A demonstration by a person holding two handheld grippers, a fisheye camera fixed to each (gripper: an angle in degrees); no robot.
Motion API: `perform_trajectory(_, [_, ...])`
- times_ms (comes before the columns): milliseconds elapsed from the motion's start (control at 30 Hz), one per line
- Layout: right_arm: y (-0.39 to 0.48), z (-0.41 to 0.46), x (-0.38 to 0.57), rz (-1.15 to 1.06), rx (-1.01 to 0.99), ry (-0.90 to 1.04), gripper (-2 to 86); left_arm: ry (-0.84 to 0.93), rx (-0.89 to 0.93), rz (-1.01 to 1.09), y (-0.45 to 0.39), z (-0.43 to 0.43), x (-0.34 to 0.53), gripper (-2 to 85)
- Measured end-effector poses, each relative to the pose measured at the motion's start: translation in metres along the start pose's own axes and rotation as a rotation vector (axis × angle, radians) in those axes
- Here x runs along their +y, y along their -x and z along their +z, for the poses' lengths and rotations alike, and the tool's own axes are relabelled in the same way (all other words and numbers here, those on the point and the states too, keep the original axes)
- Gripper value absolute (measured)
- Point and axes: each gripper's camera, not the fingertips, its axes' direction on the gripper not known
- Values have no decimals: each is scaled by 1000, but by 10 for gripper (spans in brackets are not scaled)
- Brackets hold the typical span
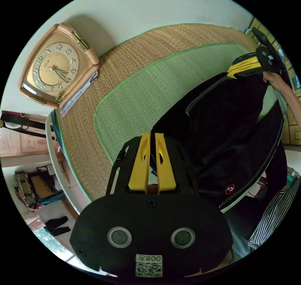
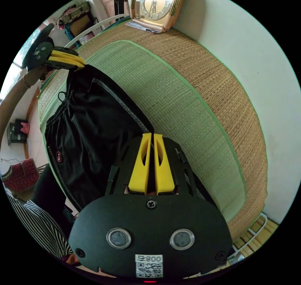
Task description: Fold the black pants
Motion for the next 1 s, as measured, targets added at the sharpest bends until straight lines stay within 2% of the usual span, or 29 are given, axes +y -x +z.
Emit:
perform_trajectory(467, [76,-39,80,28,19,-45,8,-144,-12,-5,-74,-40,95,18])
perform_trajectory(1000, [198,-43,192,-53,17,-40,10,-131,-43,97,-159,-34,196,15])
